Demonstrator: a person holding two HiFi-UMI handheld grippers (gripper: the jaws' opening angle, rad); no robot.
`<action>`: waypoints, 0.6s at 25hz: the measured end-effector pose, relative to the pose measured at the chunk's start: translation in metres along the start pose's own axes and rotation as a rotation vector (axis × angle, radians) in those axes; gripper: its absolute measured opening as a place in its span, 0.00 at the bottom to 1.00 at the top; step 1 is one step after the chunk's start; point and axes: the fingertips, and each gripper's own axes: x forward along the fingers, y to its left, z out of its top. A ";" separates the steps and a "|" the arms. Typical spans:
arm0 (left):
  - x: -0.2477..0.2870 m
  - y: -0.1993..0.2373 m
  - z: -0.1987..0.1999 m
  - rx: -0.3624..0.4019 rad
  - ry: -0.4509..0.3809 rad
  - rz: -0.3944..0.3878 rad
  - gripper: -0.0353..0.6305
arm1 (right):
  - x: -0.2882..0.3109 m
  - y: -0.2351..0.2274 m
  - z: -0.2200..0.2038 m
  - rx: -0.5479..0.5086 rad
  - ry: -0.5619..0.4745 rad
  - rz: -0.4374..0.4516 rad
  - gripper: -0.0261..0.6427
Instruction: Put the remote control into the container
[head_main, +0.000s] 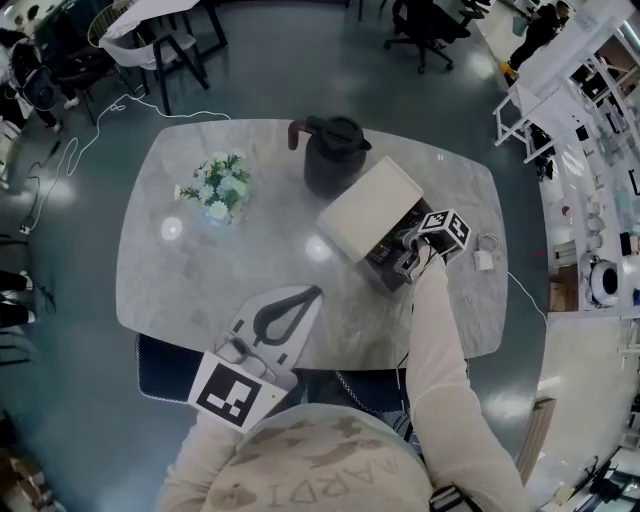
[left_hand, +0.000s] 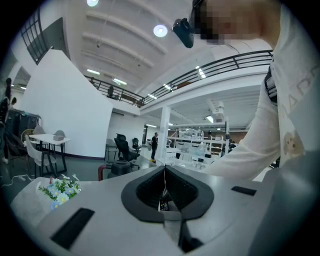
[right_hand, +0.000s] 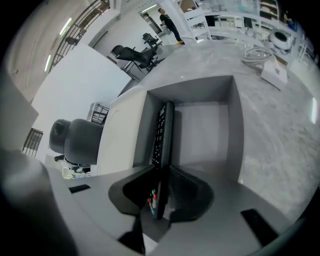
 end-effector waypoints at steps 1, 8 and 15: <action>0.000 -0.001 0.000 0.000 0.000 0.000 0.07 | 0.000 -0.001 -0.001 -0.013 0.008 -0.012 0.18; 0.001 -0.005 0.003 0.008 -0.003 -0.003 0.07 | -0.006 -0.010 -0.002 -0.124 0.042 -0.109 0.18; 0.001 -0.009 0.003 0.013 -0.003 -0.001 0.07 | -0.009 -0.011 -0.003 -0.196 0.046 -0.124 0.18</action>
